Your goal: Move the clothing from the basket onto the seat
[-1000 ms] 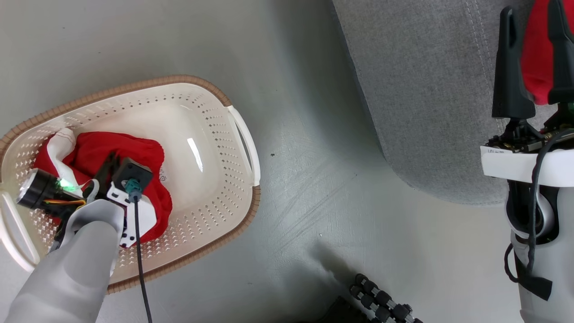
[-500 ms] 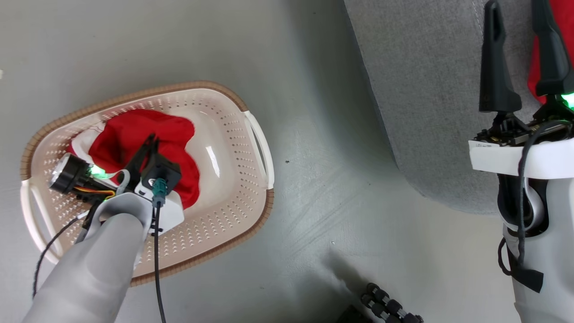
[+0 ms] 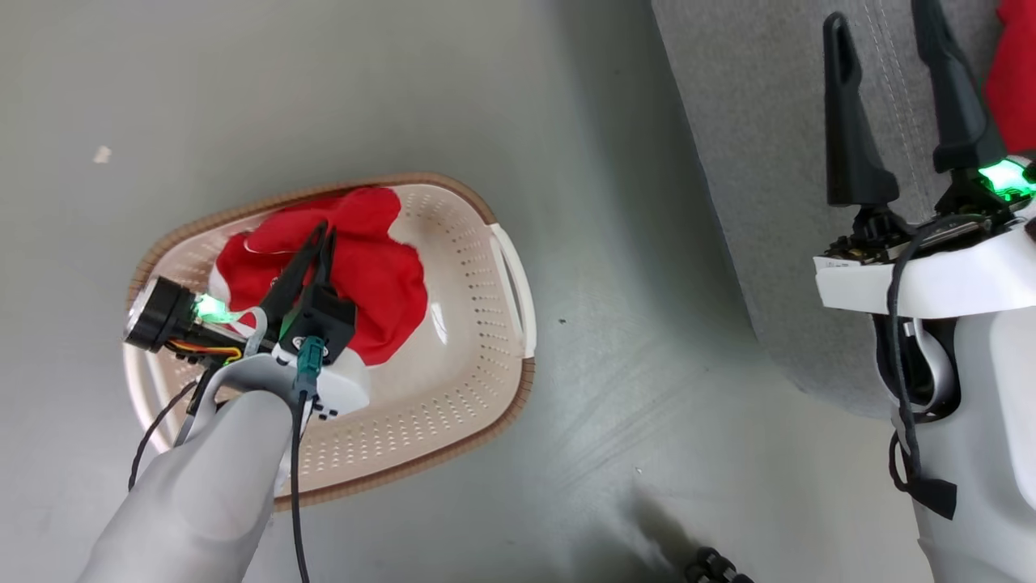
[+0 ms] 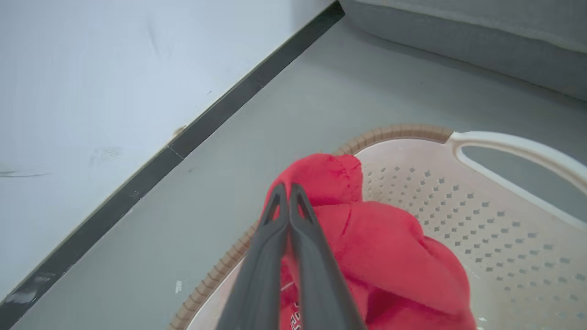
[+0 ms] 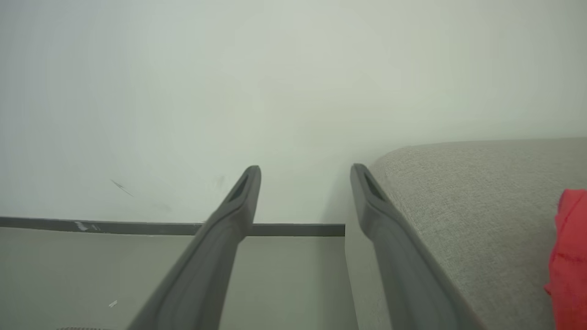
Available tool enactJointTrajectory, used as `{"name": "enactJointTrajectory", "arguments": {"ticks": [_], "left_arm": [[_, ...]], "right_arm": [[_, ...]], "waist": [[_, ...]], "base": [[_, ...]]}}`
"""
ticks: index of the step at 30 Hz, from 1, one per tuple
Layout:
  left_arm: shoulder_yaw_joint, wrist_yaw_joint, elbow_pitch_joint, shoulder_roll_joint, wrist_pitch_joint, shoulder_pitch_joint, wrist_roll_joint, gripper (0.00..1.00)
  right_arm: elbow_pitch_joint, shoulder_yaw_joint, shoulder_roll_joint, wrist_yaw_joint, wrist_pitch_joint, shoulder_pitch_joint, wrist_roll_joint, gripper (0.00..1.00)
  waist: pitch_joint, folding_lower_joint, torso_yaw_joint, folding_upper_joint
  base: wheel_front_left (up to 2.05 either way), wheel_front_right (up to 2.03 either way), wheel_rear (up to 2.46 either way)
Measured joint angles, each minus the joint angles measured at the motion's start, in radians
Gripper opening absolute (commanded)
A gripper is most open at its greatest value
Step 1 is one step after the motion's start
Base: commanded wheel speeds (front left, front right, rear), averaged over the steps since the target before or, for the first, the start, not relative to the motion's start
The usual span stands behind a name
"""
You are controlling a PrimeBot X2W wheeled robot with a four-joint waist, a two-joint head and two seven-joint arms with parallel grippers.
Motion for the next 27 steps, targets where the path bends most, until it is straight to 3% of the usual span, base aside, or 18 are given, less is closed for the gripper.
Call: {"name": "enactJointTrajectory", "arguments": {"ticks": [13,27], "left_arm": [[0.049,0.005,-0.253,0.027,-0.009,0.046,-0.063,0.0],[0.103,-0.063,-0.461,0.097,-0.012,0.067,-0.124,0.0]], "right_arm": [[0.049,0.043,-0.074,0.0,0.0,0.002,-0.017,1.0],[0.112,0.159,-0.157,0.0,0.0,0.023,-0.006,1.0]], "waist": [[-0.113,0.0,0.077,0.0],[-0.261,0.0,0.143,0.0]], "base": [[0.0,0.0,0.0],[0.0,0.0,0.0]]}}
